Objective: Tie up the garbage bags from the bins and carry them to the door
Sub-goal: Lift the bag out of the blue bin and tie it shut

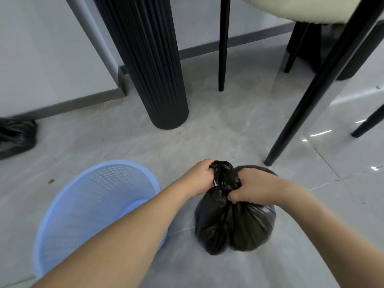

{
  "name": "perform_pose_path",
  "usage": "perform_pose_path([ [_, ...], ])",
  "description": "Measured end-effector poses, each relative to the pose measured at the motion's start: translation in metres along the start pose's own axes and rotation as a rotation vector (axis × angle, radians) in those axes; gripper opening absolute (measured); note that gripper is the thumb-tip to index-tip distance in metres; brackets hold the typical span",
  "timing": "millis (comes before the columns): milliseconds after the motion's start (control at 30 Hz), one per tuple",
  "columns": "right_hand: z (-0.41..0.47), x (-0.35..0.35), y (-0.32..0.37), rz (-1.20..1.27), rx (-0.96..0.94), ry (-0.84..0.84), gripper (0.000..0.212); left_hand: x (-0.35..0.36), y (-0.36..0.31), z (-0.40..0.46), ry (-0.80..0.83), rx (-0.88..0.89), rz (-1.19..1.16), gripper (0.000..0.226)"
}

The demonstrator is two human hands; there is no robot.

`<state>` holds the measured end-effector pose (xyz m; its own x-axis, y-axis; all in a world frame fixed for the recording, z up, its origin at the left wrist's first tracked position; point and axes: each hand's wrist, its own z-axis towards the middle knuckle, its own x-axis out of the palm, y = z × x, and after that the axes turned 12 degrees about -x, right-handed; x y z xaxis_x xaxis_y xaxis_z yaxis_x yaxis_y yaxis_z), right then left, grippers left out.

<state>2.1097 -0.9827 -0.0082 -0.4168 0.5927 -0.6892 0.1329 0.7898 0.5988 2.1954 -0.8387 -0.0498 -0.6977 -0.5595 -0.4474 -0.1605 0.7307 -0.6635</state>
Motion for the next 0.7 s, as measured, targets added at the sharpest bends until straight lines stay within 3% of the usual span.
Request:
perform_pose_path([
  [233,-0.022,0.011,0.013,-0.515,-0.175,-0.479,0.023,-0.003,0.000,-0.004,-0.116,0.006,0.037,0.022],
  [367,-0.033,0.033,0.005,-0.610,-0.416,-0.862,0.007,-0.006,-0.007,-0.009,-0.106,-0.083,-0.035,0.027],
  [433,-0.032,0.042,0.001,-0.648,-0.390,-0.976,0.012,-0.006,-0.007,-0.013,-0.060,-0.112,-0.076,0.028],
  [533,-0.028,0.047,-0.001,-0.589,-0.285,-0.976,0.018,-0.005,-0.003,-0.017,-0.019,-0.148,-0.101,0.029],
  [700,-0.017,0.038,-0.017,-0.418,-0.380,-0.640,0.017,-0.002,0.009,-0.016,-0.047,-0.211,-0.154,0.023],
])
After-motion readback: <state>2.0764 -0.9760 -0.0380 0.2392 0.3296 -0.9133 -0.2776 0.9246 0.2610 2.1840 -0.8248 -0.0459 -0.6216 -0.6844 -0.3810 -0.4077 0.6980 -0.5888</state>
